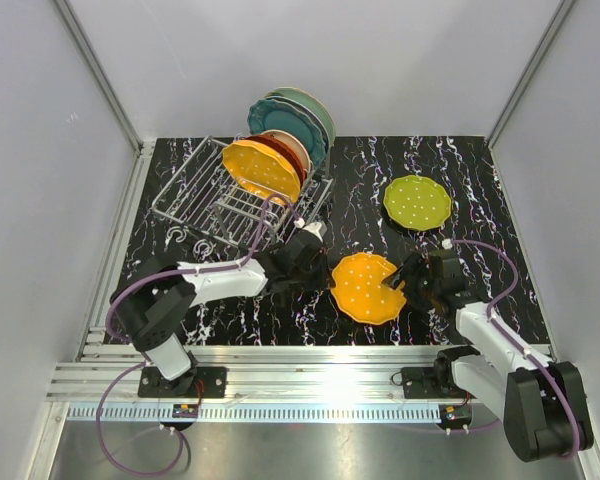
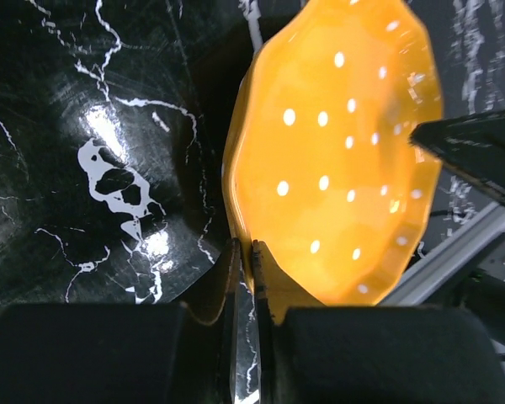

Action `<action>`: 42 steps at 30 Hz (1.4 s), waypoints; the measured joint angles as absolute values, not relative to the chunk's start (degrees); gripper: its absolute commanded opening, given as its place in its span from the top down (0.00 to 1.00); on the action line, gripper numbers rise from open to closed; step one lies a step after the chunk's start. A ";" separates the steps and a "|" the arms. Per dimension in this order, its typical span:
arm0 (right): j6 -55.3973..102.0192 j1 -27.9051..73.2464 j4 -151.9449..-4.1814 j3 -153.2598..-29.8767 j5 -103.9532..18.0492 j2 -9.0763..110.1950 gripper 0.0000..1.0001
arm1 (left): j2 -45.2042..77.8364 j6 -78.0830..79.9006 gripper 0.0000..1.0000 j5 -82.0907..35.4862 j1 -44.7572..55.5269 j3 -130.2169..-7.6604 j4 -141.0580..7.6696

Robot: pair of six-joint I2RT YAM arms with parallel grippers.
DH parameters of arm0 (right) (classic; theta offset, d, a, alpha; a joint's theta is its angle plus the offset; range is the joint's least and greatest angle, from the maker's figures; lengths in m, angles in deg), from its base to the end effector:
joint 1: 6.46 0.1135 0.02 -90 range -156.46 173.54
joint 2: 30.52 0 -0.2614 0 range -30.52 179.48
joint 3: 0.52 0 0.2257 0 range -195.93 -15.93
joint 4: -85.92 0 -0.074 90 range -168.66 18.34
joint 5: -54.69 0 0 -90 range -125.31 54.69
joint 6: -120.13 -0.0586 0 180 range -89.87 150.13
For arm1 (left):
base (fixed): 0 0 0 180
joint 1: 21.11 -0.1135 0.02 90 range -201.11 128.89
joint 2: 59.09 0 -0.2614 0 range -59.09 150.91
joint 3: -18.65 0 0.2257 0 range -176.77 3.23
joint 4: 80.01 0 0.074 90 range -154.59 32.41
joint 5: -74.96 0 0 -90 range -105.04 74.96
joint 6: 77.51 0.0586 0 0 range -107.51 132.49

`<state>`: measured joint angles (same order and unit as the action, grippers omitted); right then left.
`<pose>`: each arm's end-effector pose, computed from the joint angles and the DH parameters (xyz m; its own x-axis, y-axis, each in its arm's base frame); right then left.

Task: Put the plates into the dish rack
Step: Pass the plate from the right arm to the left

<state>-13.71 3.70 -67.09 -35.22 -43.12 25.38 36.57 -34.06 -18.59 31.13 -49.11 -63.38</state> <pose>0.1678 0.0382 0.1499 -0.7120 0.5696 -0.4107 0.3178 0.7829 0.5348 0.2051 -0.2708 0.1751 -0.8878 -0.0371 -0.4587 0.2495 0.7988 -0.5474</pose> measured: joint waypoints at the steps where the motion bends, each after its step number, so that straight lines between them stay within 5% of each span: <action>1: -13.93 3.70 -67.30 -34.94 -43.58 25.07 0.16 | 36.22 -34.14 1.00 -18.72 31.00 -49.11 -63.40; 42: -24.35 3.22 -68.44 -28.82 -52.37 15.80 0.05 | 35.12 -39.63 1.00 -24.25 26.30 -52.36 -61.78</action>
<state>-24.35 3.22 -68.44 -28.82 -52.37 15.80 35.12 -39.63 -24.25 26.30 -52.36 -61.78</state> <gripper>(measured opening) 0.951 0.067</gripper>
